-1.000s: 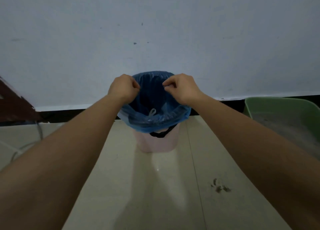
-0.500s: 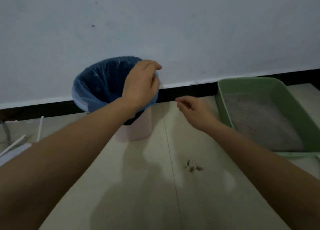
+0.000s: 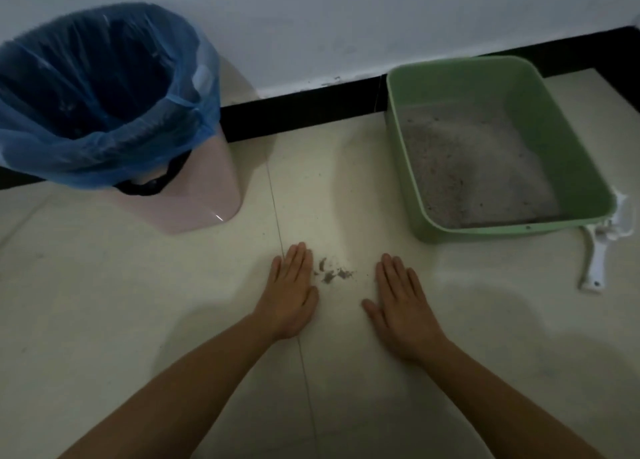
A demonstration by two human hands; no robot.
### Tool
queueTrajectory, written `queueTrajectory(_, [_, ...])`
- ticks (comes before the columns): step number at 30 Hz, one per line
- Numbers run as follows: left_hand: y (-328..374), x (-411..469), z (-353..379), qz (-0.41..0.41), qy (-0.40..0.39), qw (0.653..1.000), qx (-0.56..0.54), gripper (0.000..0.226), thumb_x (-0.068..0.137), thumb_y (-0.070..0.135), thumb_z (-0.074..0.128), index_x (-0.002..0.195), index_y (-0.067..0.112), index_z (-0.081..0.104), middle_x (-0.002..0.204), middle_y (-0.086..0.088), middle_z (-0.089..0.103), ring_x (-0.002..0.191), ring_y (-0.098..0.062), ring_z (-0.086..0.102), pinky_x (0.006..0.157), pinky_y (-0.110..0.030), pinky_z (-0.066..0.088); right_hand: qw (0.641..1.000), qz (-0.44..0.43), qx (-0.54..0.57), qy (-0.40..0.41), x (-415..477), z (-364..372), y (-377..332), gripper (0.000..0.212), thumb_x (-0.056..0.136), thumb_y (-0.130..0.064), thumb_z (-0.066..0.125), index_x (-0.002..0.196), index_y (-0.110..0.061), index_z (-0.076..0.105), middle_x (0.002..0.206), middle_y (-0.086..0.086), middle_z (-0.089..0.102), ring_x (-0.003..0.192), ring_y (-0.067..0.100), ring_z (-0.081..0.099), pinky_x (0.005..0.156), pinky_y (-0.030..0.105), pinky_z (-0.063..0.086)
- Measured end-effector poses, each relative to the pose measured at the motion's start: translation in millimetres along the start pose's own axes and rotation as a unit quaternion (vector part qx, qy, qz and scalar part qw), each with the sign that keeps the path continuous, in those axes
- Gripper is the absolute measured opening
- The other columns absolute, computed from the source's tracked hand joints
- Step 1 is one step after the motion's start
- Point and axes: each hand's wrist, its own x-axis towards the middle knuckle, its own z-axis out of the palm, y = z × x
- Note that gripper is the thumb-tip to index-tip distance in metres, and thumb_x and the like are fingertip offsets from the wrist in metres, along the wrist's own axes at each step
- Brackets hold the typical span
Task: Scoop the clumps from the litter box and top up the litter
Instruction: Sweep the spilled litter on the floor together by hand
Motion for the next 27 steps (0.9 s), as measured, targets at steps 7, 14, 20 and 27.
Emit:
queueTrajectory(7, [7.1,-9.3,15.2,0.055,0.004,0.997,0.061,0.067,0.094,0.045,0.005,0.153,0.018,-0.012,0.159,-0.003,-0.025,0.143,-0.014,-0.030,0.118,-0.049,-0.010,0.999,-0.029,-0.012,0.030,11.2,9.8,-6.9,0.076,0.100,-0.056,0.021,0.156,-0.005,0.016,0.164,0.014,0.006,0.152,0.028,-0.002,0.121,0.048,0.008])
queueTrajectory(14, [-11.0,-15.7,10.6,-0.070,0.139,0.987,-0.029,0.064,0.088,0.033,0.026,0.145,0.005,0.037,0.147,-0.015,0.040,0.134,-0.029,0.034,0.109,-0.048,0.025,0.995,-0.101,-0.009,0.015,22.6,9.9,-27.7,0.068,0.102,-0.053,0.018,0.157,-0.013,0.017,0.165,0.013,0.005,0.152,0.029,-0.002,0.121,0.050,0.010])
queueTrajectory(20, [-30.3,-6.4,3.1,-0.100,0.185,0.975,-0.070,0.055,0.086,0.025,0.032,0.128,-0.003,0.055,0.111,-0.020,0.055,0.096,-0.036,0.049,0.087,-0.045,0.046,0.992,-0.111,0.029,0.059,40.9,3.8,-32.2,0.060,0.100,-0.052,0.030,0.151,-0.020,0.035,0.156,0.011,0.032,0.143,0.032,0.027,0.115,0.047,0.020])
queueTrajectory(27, [-28.1,-1.3,2.2,-0.120,0.204,0.963,-0.131,0.047,0.086,0.014,0.042,0.128,-0.003,0.056,0.109,-0.016,0.053,0.101,-0.030,0.046,0.091,-0.038,0.043,0.968,-0.165,0.160,0.106,77.5,-4.0,-38.1,0.038,0.086,-0.033,0.071,0.116,-0.009,0.071,0.098,0.012,0.057,0.088,0.031,0.056,0.076,0.033,0.051])
